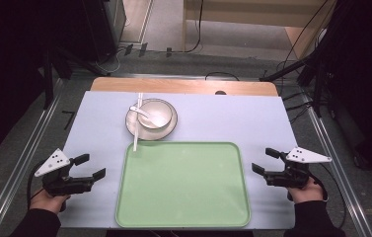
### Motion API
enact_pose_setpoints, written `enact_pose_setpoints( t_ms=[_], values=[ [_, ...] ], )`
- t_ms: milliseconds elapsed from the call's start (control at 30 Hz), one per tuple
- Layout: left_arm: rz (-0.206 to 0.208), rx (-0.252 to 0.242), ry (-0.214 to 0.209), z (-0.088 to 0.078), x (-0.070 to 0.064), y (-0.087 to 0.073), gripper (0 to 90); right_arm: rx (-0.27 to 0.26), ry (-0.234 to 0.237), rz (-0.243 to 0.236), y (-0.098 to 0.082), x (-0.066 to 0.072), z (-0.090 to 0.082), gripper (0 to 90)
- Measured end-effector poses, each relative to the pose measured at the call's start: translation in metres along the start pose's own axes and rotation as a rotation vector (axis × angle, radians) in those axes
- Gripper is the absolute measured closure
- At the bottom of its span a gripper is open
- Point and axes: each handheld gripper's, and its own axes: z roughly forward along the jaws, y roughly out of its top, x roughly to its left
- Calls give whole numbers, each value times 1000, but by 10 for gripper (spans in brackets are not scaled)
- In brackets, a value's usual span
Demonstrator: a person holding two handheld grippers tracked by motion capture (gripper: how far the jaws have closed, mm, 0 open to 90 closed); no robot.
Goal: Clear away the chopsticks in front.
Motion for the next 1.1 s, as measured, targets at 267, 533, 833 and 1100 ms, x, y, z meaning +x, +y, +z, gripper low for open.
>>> enact_pose_setpoints(
  t_ms=[267, 533, 833, 1100],
  values=[
    [-10, -23, 4, -3, 2, 0, 158, -3, 3, 1, 0, 0, 0, 177],
    [-45, -12, -10, -1, 3, 1, 158, 0, 4, -3, 0, 1, -1, 177],
    [13, 26, -48, 3, -3, 4, 151, -2, -1, 0, -1, 0, -2, 177],
    [-63, 42, 55, 6, -4, 6, 134, 1, 5, -1, 0, 0, -1, 177]
  ],
)
